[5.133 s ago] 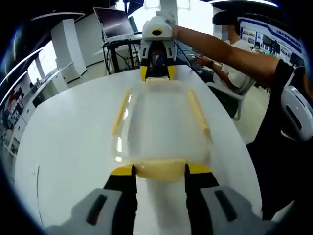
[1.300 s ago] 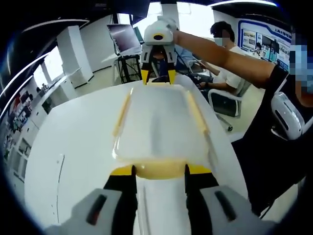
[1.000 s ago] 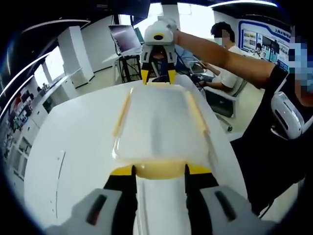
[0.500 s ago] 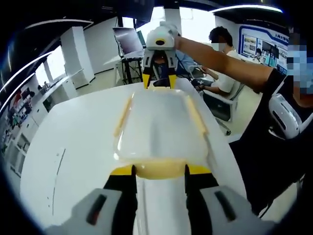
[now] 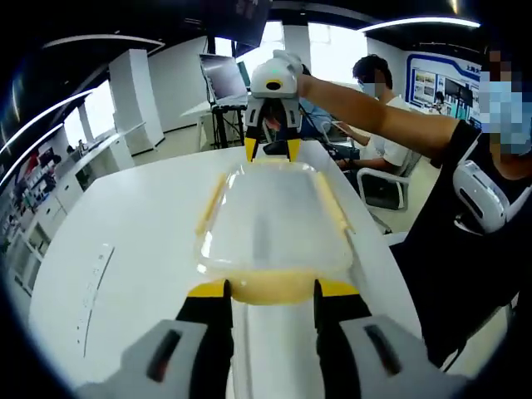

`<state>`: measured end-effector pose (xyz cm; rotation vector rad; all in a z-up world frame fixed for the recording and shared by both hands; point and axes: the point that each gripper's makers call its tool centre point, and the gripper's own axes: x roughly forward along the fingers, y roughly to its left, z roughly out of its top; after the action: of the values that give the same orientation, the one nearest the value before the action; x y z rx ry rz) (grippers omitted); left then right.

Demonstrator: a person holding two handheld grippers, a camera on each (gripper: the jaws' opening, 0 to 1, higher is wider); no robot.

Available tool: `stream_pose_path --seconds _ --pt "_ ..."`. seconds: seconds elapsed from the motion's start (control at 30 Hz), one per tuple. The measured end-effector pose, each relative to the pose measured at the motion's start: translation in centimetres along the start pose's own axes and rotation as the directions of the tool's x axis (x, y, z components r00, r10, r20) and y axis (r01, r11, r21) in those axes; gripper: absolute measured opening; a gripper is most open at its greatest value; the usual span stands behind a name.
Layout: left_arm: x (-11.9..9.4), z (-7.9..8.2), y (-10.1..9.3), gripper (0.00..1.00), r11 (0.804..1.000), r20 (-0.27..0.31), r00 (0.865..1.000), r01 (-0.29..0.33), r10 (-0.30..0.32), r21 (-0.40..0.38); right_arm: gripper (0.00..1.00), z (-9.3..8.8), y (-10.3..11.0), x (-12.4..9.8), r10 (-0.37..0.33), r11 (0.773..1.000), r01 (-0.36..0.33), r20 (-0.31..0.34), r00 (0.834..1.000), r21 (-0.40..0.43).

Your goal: Snap each plastic latch of the storage box into its locked position after aligning the lid with the box until every specified latch is closed and the lid sits flush.

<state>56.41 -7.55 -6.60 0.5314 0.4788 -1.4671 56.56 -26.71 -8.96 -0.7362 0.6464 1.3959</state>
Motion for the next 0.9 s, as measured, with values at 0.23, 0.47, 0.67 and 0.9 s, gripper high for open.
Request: stream_pose_path --seconds 0.23,0.47,0.67,0.9 --pt "-0.9 -0.8 0.2 0.35 1.0 0.03 1.0 0.002 -0.001 -0.024 0.36 0.9 0.0 0.8 0.008 1.0 -0.008 0.01 1.0 -0.007" --pt "-1.4 -1.3 0.0 0.35 1.0 0.033 0.999 -0.01 0.011 -0.029 0.36 1.5 -0.4 1.6 0.013 1.0 -0.013 0.018 1.0 -0.024" --pt "-1.6 -2.0 0.4 0.35 0.999 0.032 0.999 -0.014 0.015 -0.035 0.36 1.8 -0.5 2.0 0.018 0.999 -0.017 0.024 1.0 -0.032" --pt "-2.1 -2.6 0.3 0.35 0.999 0.032 0.999 -0.022 0.023 -0.044 0.36 2.3 -0.7 2.5 0.028 0.999 -0.027 0.024 0.999 -0.04"
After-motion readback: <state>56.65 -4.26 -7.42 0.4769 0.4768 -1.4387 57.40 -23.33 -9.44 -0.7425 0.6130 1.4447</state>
